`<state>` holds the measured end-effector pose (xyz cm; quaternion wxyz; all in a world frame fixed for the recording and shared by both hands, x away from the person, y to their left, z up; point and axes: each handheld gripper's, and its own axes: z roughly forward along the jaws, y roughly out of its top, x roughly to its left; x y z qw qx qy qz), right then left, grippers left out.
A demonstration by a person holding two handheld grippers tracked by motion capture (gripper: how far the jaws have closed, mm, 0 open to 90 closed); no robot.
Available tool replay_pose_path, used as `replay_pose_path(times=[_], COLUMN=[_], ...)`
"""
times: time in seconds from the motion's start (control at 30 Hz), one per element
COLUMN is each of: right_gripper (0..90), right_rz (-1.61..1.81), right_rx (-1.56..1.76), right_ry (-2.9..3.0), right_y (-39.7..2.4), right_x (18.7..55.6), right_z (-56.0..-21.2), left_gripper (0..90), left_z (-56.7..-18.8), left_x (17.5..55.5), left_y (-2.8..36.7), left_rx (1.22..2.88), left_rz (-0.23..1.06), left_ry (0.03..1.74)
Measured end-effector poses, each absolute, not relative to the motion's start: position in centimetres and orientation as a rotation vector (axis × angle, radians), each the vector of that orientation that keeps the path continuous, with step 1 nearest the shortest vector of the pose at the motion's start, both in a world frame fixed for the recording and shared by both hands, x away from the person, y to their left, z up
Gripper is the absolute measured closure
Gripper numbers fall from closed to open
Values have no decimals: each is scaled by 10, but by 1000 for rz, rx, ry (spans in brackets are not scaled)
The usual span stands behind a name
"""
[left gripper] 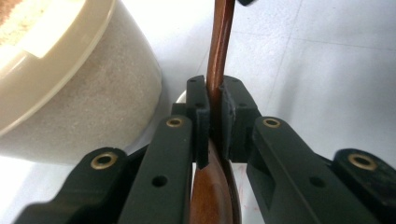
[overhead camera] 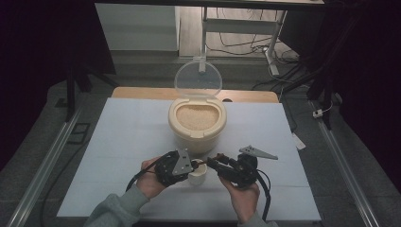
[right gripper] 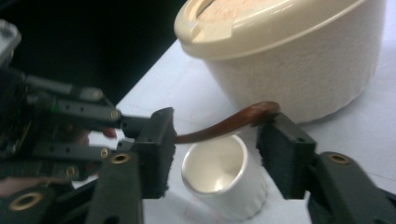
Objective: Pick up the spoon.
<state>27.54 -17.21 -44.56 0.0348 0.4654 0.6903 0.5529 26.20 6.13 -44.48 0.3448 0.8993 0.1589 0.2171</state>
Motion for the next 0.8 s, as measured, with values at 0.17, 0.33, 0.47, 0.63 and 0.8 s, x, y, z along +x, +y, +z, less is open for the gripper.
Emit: replay_pose_path(times=[0.17,0.33,0.47,0.63,0.8], right_gripper=[556,638,678,718,747], right_rz=[1757,1811,1876,1945,1968], right_rx=[1475,1484,1445,1377,1257], right_ry=[2067,2035,2051,2082,2141], right_y=[-173,-173,-175,-175,-174], right_x=[277,278,277,278,278], right_z=[-449,-451,-450,-447,-442], left_gripper=[820,820,818,813,798], left_z=[-447,-447,-446,-445,-446], left_x=[256,251,251,250,253], left_y=[53,49,51,53,56], left_rx=[2341,2351,2344,2335,2317], left_rz=[613,684,688,678,621], left_ry=[387,376,375,379,384])
